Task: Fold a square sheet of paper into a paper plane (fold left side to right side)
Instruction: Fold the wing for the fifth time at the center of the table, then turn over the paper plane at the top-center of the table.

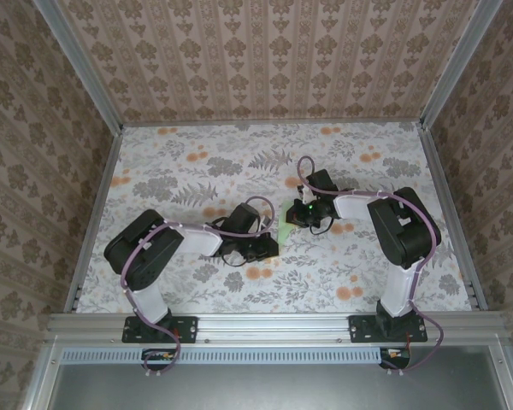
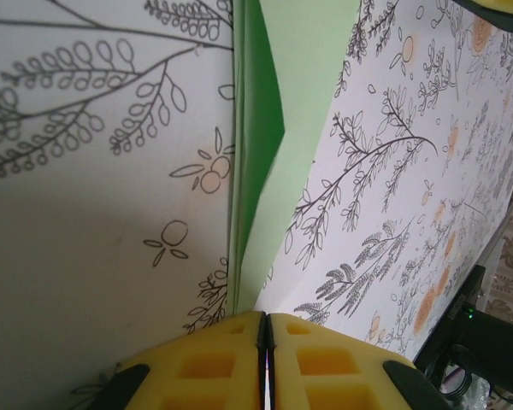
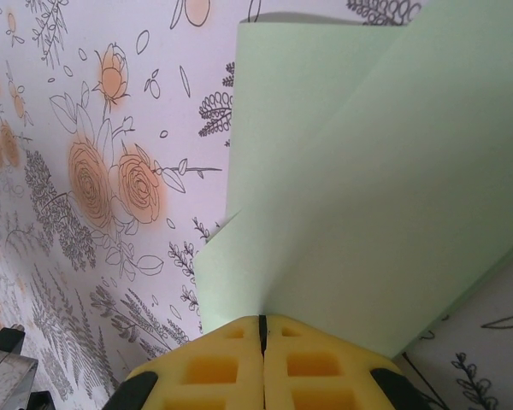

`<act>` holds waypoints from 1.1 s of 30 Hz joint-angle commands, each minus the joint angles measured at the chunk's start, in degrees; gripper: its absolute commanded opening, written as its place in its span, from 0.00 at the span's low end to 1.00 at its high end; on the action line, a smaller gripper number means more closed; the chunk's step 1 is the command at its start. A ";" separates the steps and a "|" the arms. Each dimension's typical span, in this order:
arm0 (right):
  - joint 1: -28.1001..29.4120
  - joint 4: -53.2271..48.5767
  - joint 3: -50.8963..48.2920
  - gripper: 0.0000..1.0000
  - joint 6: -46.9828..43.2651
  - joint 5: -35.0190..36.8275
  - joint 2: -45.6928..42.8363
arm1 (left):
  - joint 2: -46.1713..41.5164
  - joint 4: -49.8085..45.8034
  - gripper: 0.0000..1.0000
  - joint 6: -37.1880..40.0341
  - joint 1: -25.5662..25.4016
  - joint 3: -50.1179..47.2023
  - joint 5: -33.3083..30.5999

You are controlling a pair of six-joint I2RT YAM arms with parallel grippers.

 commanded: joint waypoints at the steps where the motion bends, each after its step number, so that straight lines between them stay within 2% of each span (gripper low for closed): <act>1: 0.02 -1.94 0.19 0.07 -0.98 1.87 2.52 | -0.67 -5.22 0.12 -0.59 0.00 -2.06 -0.33; 7: -0.02 -0.84 1.19 0.11 -1.74 1.80 -1.01 | -5.68 -4.46 0.17 1.92 0.89 -1.71 -0.71; 10: -0.17 -3.19 2.90 0.19 -3.75 4.72 -5.25 | -9.99 -5.66 0.21 3.88 2.59 -1.71 -1.06; 14: -0.14 -8.27 4.12 0.33 -5.85 11.17 -11.77 | -15.65 -9.05 0.31 7.40 6.13 -1.71 -2.79; 17: 1.32 -13.65 3.57 0.40 -5.61 19.16 -16.70 | -19.41 -11.63 0.39 9.47 9.08 -1.71 -5.48; 20: 4.41 -18.07 1.77 0.52 -3.09 27.51 -20.35 | -22.22 -14.78 0.42 11.14 11.36 -0.95 -9.26; 22: 6.53 -18.46 -0.16 0.59 -0.37 29.43 -21.27 | -23.19 -15.90 0.44 11.71 12.45 -0.62 -10.98; 29: 10.90 -16.38 -1.92 0.64 6.64 30.86 -17.14 | -23.52 -16.03 0.47 11.54 13.86 -0.83 -11.86; 31: 11.35 -15.57 -1.73 0.63 7.60 30.40 -15.15 | -23.69 -16.38 0.47 11.52 13.87 -0.96 -12.08; 33: 11.74 -15.64 -1.21 0.58 7.95 30.01 -13.40 | -24.02 -16.63 0.47 11.53 13.93 -1.09 -12.34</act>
